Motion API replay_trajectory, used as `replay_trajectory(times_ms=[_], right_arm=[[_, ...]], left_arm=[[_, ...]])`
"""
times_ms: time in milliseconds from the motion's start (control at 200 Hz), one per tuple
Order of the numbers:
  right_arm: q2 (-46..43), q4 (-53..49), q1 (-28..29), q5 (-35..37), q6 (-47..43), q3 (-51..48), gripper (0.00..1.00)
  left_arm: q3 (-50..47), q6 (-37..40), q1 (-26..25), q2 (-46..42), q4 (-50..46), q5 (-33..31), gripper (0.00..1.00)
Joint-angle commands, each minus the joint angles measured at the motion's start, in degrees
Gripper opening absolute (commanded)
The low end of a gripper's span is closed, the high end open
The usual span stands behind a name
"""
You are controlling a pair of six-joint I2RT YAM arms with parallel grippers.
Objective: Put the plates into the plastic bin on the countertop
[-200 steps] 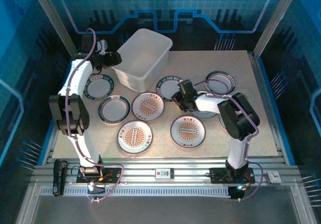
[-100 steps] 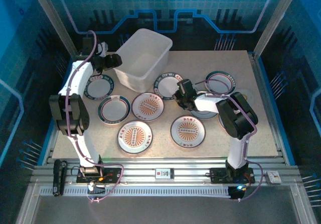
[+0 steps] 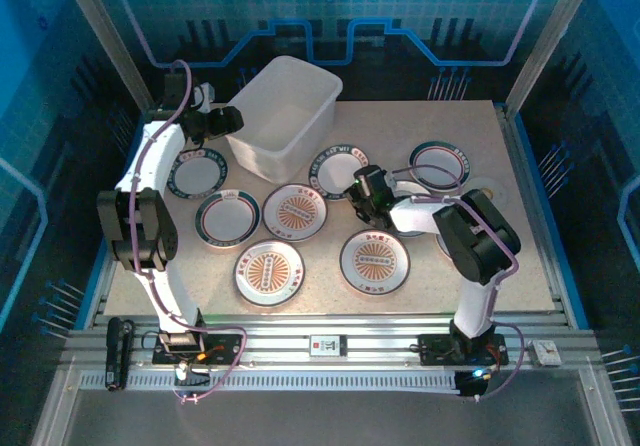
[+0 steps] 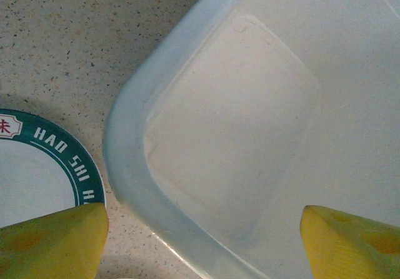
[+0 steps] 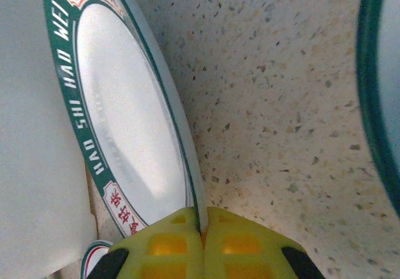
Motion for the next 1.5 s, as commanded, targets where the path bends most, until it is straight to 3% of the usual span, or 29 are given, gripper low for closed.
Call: replay_trajectory(times_ms=[0, 175, 485, 685, 965, 1131, 1496], right_arm=[[-4.62, -0.22, 0.52, 4.57, -2.44, -1.37, 0.0], [-10.85, -2.07, 0.17, 7.09, -5.36, -2.52, 0.0], [-18.53, 3.3, -1.29, 6.51, -8.2, -7.28, 0.0], [-24.24, 4.68, -1.63, 5.3, -12.18, -8.54, 0.0], [-31.88, 5.06, -1.63, 6.09, -13.26, -13.48, 0.0], [-35.73, 3.6, -1.54, 6.99, -13.22, -16.19, 0.0], [-40.78, 4.16, -1.6, 8.54, -14.05, -20.31, 0.0]], left_arm=[[2.32, -0.03, 0.63, -1.49, -0.12, 1.03, 0.82], [6.54, 1.86, 0.82, 1.52, -1.09, -1.11, 0.82], [11.22, 6.65, 0.91, 6.94, -2.76, -5.53, 0.82], [13.57, 4.33, 0.9, 10.41, -3.04, -0.88, 0.82], [10.21, 1.95, -1.02, 9.06, 0.41, 6.5, 0.8], [3.12, 0.57, -3.02, 4.5, 3.72, 9.28, 0.78], [-8.43, -0.37, -9.33, -2.71, 8.5, 9.18, 0.77]])
